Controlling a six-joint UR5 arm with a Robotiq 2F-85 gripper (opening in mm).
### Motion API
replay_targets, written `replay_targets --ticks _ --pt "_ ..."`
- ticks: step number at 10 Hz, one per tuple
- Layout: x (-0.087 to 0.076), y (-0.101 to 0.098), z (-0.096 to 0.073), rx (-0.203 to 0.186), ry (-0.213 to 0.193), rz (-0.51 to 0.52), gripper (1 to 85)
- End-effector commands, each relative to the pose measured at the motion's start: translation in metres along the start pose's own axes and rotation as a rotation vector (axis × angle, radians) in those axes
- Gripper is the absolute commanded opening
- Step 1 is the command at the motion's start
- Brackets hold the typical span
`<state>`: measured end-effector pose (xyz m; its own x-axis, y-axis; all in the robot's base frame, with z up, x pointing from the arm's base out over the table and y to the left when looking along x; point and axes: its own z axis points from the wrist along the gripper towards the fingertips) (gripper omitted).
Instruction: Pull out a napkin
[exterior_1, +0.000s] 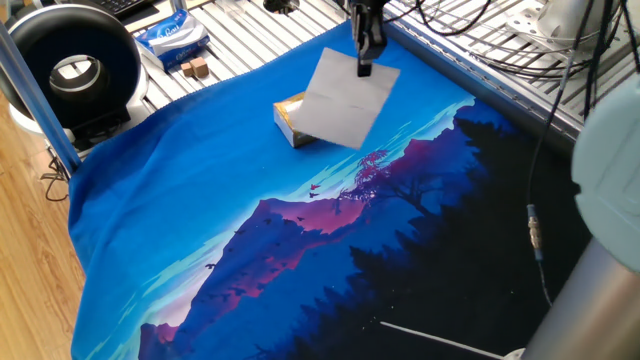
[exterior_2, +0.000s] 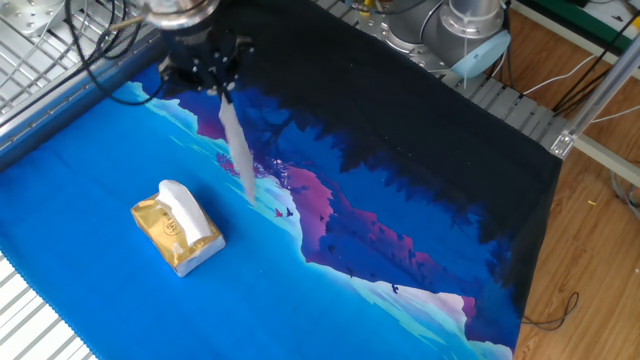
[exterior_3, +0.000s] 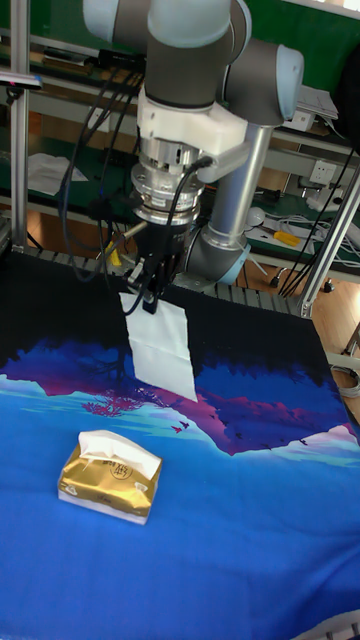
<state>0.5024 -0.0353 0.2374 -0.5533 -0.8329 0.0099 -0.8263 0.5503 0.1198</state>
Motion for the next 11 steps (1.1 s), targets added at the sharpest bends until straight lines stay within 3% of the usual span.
replay_targets --ticks 1,4,6,8,11 --pt "0.011 0.012 -0.003 0.015 -0.008 0.011 1.0" --pt "0.016 -0.007 0.000 0.057 0.012 0.041 1.0" --pt "0.021 -0.033 -0.001 0.149 0.035 0.057 1.0" --pt "0.018 -0.029 0.002 0.118 0.021 0.088 1.0" --pt "0.021 -0.031 0.002 0.127 0.036 0.091 1.0"
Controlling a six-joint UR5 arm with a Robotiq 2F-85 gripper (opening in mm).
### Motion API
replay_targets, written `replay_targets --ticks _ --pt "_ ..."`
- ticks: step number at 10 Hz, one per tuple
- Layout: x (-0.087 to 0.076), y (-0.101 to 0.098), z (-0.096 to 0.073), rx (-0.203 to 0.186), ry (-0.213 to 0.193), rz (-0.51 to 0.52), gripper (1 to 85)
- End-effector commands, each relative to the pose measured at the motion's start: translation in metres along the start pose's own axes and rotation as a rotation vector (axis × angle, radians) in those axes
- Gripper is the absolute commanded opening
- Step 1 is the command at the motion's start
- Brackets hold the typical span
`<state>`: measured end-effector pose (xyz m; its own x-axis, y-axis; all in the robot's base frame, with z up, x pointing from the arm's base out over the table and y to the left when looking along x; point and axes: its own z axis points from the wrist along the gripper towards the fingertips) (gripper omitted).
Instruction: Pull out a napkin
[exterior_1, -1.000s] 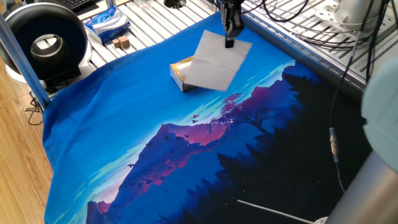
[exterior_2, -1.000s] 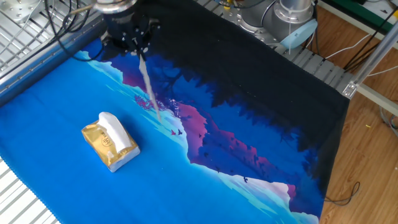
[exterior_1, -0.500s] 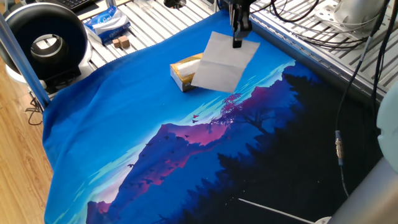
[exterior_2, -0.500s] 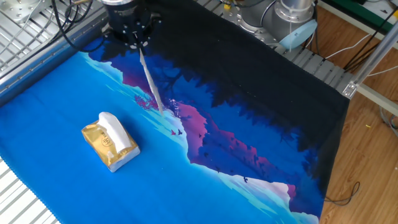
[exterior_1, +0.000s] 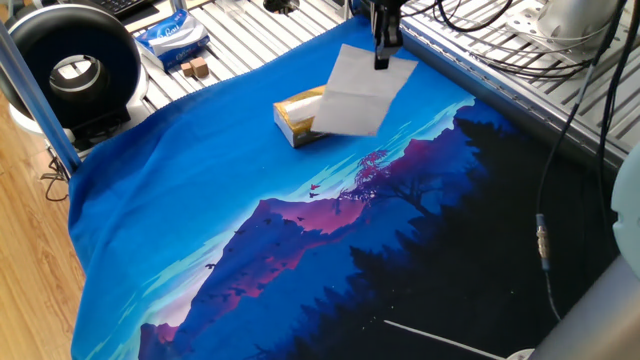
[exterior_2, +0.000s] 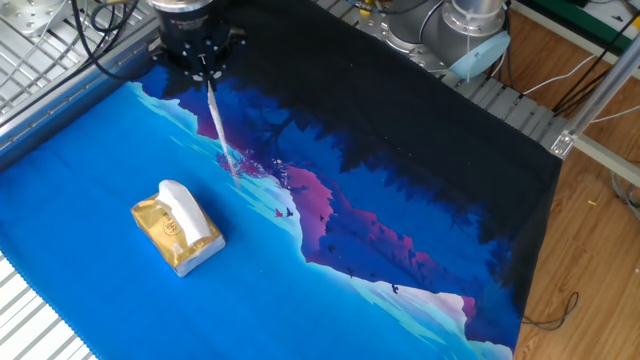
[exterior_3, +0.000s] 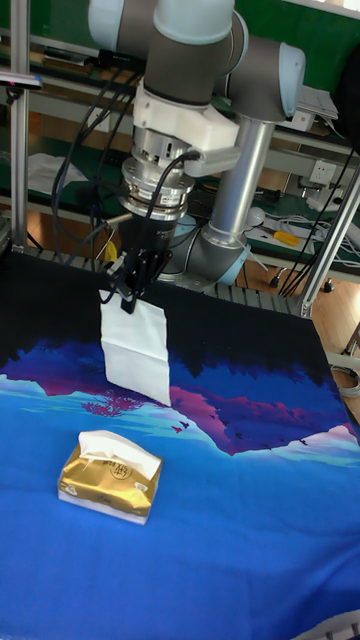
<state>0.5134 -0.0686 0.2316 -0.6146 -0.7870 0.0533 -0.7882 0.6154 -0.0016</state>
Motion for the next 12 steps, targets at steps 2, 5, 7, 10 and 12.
replay_targets --ticks 2,5,7,10,12 --pt "-0.002 -0.006 0.000 0.019 -0.010 0.009 1.0" --pt "-0.004 -0.006 0.000 0.016 -0.015 0.006 1.0" --pt "-0.007 -0.005 -0.001 0.012 -0.022 0.013 1.0" --pt "-0.034 -0.009 -0.010 0.007 -0.090 0.084 1.0" --pt "-0.054 0.003 -0.010 -0.043 -0.126 0.126 1.0"
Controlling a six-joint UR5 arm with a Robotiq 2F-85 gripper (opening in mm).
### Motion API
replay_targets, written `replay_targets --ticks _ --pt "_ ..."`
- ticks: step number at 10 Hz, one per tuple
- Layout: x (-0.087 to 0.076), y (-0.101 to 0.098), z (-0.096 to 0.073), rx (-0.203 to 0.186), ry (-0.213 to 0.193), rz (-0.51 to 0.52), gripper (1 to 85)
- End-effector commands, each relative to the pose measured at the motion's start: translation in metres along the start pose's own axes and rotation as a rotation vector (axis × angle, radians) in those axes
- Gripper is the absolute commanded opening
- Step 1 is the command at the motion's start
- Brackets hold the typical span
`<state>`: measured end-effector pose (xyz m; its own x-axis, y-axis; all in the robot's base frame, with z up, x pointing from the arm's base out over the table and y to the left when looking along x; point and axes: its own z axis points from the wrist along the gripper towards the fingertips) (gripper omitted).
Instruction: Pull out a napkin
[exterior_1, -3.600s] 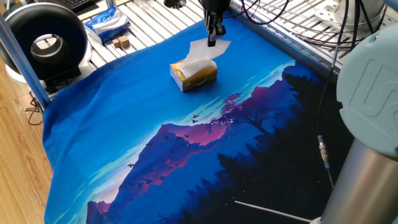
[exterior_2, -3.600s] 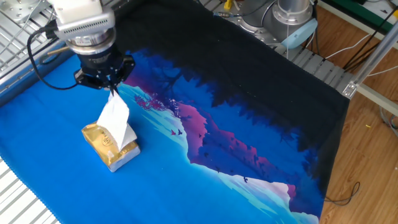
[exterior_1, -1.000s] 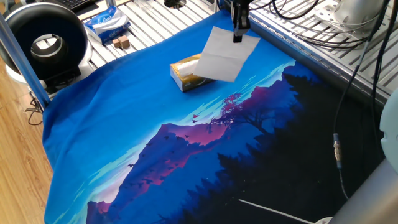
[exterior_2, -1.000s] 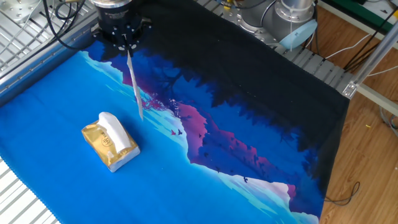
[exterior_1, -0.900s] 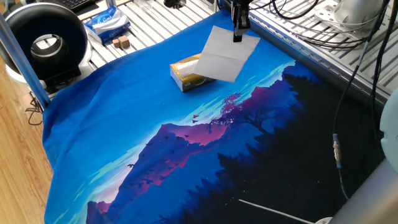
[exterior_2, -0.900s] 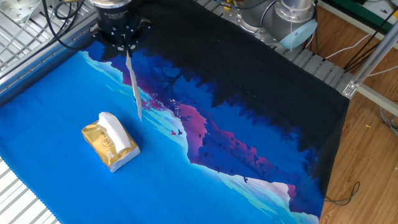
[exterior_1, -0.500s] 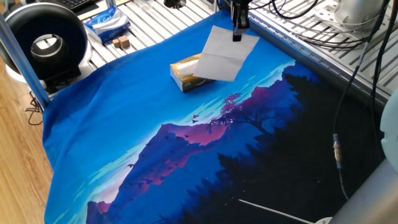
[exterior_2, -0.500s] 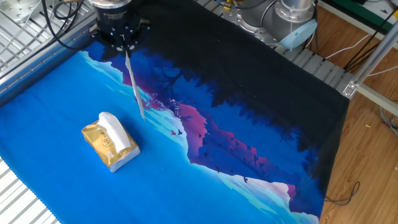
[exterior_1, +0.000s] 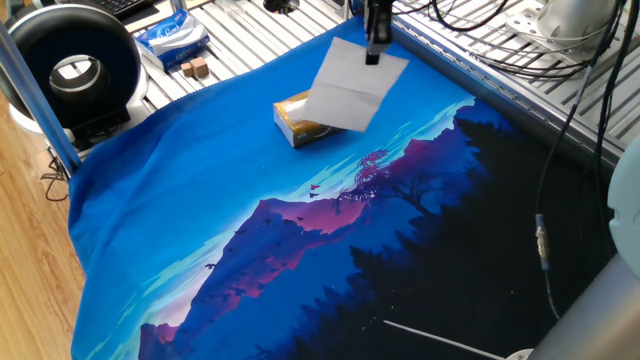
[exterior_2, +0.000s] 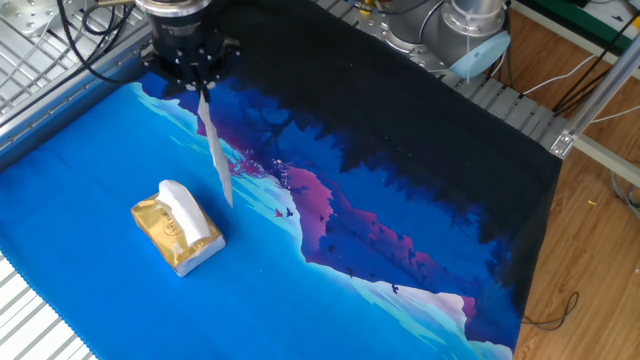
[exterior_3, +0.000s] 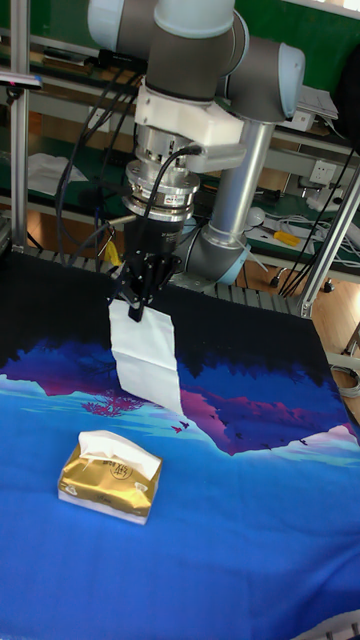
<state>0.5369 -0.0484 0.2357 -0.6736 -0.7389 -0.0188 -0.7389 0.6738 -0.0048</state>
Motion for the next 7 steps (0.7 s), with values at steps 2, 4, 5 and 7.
replay_targets --ticks 2,4,5,7 --pt "-0.052 0.011 0.004 -0.079 -0.090 0.106 1.0" --pt "-0.090 0.008 0.011 -0.110 -0.157 0.168 1.0" --pt "-0.107 0.009 0.013 -0.129 -0.186 0.208 1.0" --pt "-0.142 -0.022 0.024 -0.059 -0.269 0.276 1.0"
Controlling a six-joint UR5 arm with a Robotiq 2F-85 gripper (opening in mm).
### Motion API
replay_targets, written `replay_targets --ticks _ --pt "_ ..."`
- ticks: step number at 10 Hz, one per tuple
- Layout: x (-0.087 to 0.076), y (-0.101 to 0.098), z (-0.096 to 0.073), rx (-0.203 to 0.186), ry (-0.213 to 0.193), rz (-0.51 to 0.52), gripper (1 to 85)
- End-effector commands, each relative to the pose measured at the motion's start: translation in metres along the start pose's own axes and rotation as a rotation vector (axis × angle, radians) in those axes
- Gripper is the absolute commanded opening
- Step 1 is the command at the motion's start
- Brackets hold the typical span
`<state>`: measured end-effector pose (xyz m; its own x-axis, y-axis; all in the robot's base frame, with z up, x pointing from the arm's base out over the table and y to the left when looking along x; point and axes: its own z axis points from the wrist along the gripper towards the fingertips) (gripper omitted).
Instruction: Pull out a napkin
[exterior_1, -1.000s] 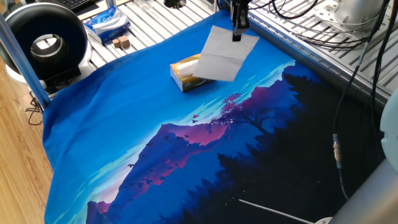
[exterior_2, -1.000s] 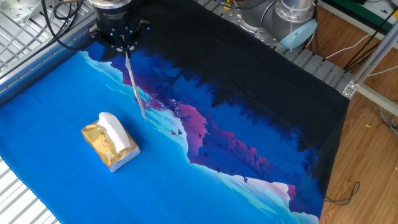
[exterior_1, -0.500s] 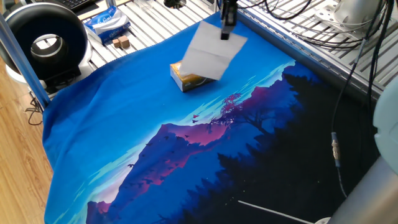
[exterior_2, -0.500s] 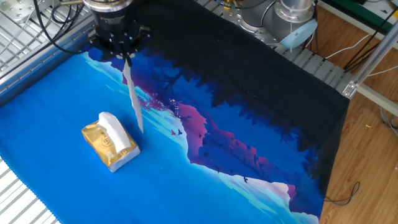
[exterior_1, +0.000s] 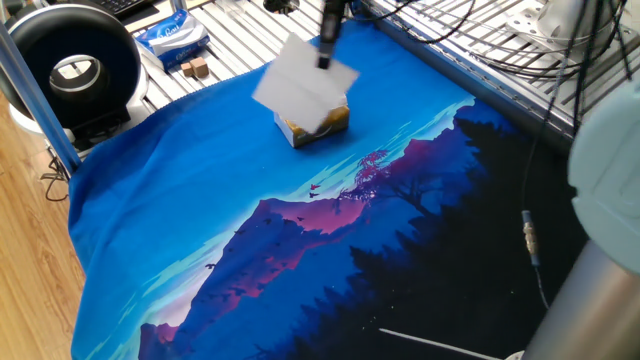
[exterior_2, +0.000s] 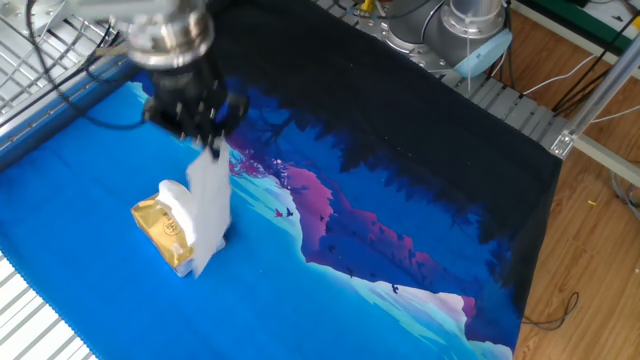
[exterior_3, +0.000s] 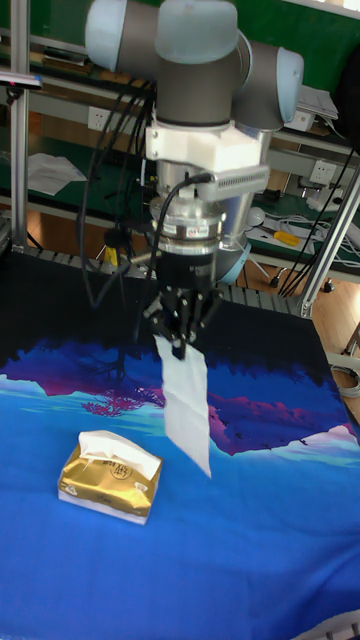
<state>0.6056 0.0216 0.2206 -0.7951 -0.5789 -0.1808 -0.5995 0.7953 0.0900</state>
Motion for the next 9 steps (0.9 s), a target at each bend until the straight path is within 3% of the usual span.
replay_targets --ticks 1,2,3,4,5,9 --pt "-0.055 -0.026 0.018 0.057 -0.128 0.085 1.0" --pt "-0.056 -0.038 0.020 0.100 -0.130 0.085 1.0" --pt "-0.055 -0.057 0.019 0.172 -0.126 0.077 1.0" --pt "-0.054 -0.062 0.020 0.187 -0.123 0.083 1.0" --pt "-0.052 -0.062 0.020 0.184 -0.121 0.095 1.0" --pt "-0.069 -0.061 0.024 0.166 -0.173 0.110 1.7"
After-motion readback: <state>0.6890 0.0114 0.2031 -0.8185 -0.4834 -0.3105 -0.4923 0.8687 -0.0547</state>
